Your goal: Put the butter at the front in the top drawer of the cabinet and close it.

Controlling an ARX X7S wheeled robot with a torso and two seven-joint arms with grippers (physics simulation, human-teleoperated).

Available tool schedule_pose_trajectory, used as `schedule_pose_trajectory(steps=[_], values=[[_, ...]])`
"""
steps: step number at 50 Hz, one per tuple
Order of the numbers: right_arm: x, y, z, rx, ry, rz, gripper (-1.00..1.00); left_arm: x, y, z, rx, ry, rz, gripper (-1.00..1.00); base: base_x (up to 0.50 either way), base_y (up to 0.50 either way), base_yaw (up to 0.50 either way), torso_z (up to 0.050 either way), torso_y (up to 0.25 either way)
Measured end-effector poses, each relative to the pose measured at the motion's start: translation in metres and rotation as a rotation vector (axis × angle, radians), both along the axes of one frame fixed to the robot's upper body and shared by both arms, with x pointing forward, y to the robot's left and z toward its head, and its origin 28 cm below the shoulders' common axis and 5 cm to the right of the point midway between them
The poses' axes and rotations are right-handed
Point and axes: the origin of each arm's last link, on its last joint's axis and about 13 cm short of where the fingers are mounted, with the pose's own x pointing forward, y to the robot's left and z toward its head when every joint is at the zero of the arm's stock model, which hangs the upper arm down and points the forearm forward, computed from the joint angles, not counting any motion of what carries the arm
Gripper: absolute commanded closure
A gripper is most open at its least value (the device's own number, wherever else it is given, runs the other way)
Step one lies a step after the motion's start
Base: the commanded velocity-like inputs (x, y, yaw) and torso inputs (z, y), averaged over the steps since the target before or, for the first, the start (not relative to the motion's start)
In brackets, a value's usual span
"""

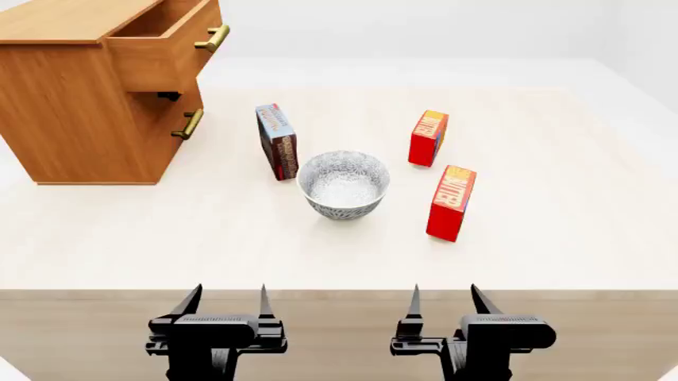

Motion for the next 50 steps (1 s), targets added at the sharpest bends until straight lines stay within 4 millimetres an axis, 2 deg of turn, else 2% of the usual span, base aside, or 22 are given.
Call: schedule_pose_trajectory(steps=[12,31,38,50], values=[[0.0,0.0,0.001,0.004,-0.005,0.004,-1.0,0.0,0.001,0.004,-0.008,-0.03,0.009,-1.0,0.0,0.0,0.0,0.0,0.0],[0.004,0.002,0.006,0.013,-0.008,0.016,-1.0,0.003,0.003,0.012,-0.017,-0.082,-0.003,-1.0,0.0,0.0,0.0,0.049,0.0],[0.011,-0.001,0.018,0.013,-0.021,0.022,-1.0,0.017,0.004,0.026,-0.01,-0.1,-0.014,-1.0,0.0,0.0,0.0,0.05,0.0],[0.031,-0.006,0.05,-0.004,-0.08,0.034,-1.0,0.051,0.007,0.064,-0.003,-0.164,-0.024,-1.0,0.0,0.0,0.0,0.05,0.0]])
